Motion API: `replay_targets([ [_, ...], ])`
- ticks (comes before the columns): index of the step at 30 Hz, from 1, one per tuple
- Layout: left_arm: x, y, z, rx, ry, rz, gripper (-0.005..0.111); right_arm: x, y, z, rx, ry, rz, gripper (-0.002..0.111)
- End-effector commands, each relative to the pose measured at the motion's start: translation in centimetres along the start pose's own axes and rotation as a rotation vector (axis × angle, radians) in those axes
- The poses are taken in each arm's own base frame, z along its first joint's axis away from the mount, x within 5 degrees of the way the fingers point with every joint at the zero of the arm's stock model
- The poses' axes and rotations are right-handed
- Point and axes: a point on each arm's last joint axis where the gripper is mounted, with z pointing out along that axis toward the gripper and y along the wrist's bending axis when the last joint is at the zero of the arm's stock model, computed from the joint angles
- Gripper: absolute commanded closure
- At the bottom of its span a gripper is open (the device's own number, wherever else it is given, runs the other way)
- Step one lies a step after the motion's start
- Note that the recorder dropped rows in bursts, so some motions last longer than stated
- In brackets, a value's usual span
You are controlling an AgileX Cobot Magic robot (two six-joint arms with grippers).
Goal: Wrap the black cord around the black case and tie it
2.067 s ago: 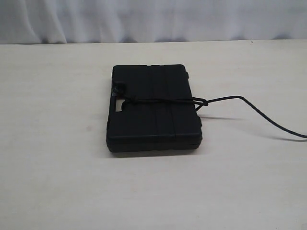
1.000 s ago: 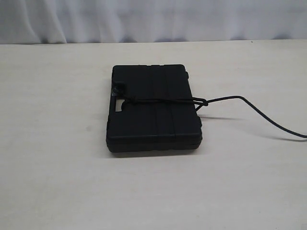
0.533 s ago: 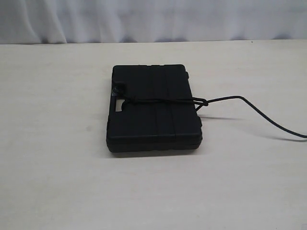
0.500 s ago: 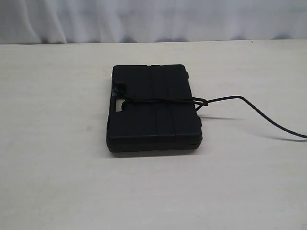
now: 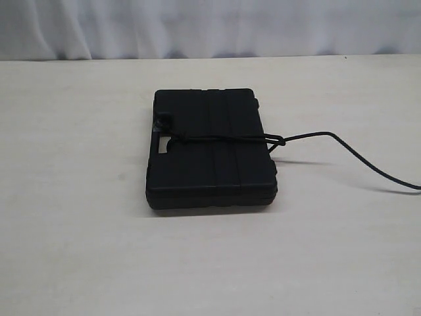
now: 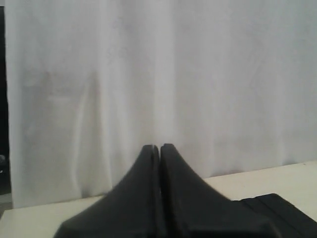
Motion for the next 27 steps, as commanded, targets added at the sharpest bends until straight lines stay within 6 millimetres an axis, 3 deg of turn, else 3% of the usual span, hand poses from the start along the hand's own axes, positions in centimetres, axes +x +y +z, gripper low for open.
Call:
replay_targets([
  [1, 1.1, 0.3, -0.3, -0.056, 0.011, 0.012, 0.107, 0.1, 0.0, -0.1, -0.002, 0.003, 0.004, 0.104],
  [8, 1.9, 0.6, -1.8, -0.134, -0.024, 0.061, 0.107, 0.1, 0.0, -0.1, -0.002, 0.003, 0.004, 0.104],
  [27, 8.1, 1.2, -0.9, -0.154, 0.096, 0.131, 0.107, 0.1, 0.0, -0.1, -0.002, -0.001, 0.004, 0.104],
])
